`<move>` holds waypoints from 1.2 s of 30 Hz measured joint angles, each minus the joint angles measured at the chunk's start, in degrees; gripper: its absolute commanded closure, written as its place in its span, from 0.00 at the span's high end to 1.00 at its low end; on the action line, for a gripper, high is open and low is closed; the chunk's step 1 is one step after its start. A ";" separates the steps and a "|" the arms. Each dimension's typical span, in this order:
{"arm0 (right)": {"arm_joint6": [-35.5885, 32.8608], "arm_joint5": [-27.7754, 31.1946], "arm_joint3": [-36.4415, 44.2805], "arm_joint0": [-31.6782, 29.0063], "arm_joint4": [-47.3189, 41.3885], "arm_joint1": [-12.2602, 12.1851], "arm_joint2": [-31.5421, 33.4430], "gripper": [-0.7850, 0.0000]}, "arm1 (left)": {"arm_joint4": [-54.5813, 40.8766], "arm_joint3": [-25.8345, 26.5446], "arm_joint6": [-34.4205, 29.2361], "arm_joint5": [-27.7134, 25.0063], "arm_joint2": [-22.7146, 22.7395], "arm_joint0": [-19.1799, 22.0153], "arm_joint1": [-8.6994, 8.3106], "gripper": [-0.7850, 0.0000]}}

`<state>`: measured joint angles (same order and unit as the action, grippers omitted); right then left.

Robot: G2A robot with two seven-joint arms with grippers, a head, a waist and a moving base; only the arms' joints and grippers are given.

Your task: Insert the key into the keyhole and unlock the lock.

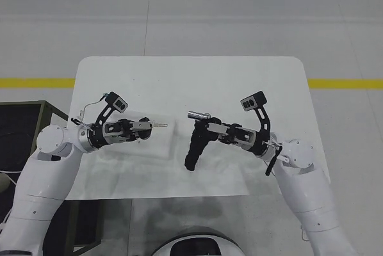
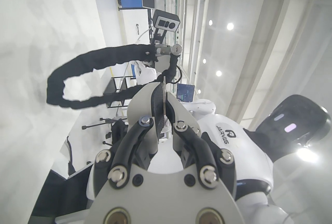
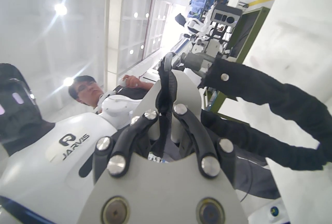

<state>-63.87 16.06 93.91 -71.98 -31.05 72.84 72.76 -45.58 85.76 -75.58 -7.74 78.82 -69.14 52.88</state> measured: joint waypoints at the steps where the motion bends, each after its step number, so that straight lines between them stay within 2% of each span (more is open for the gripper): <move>1: -0.78 -0.04 -0.20 0.08 -0.66 0.01 -0.18 0.00 | -1.20 -0.49 -0.83 0.80 -0.22 0.34 0.13 0.00; 3: -1.84 0.19 -0.51 0.08 -1.22 0.05 -0.68 0.00 | -3.13 -1.71 -2.22 2.46 -0.69 1.17 0.41 0.00; 5: -1.82 0.47 -0.78 0.19 0.18 -0.02 -0.67 0.00 | -3.65 -2.95 -0.86 3.64 -0.93 1.69 0.68 0.00; 11: -0.90 0.76 -0.70 0.15 2.20 -0.09 -0.42 0.00 | -3.69 -3.14 0.19 3.89 -1.00 1.71 0.77 0.00; 16: 0.00 0.45 1.99 -3.56 -1.59 -0.03 -0.92 0.00 | -5.92 -0.67 0.55 4.99 -0.69 -1.66 1.09 0.00; 20: -0.91 -0.64 0.29 -3.48 -7.29 0.39 -2.64 0.00 | -9.15 -0.04 -2.65 5.48 -0.83 -1.15 1.46 0.00; 25: -2.04 -0.83 -1.21 -2.99 -11.30 0.94 -4.86 0.00 | -8.05 0.23 -4.92 4.81 -1.47 -0.27 1.84 0.00; 36: -3.67 -0.31 -2.31 -2.37 -11.55 1.53 -6.86 0.00 | -5.77 0.76 -5.26 3.81 -1.36 -0.22 2.51 0.00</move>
<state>-67.54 15.75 91.60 -74.36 -42.60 74.37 65.90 -51.35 86.52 -80.84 -3.93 77.45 -69.36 55.39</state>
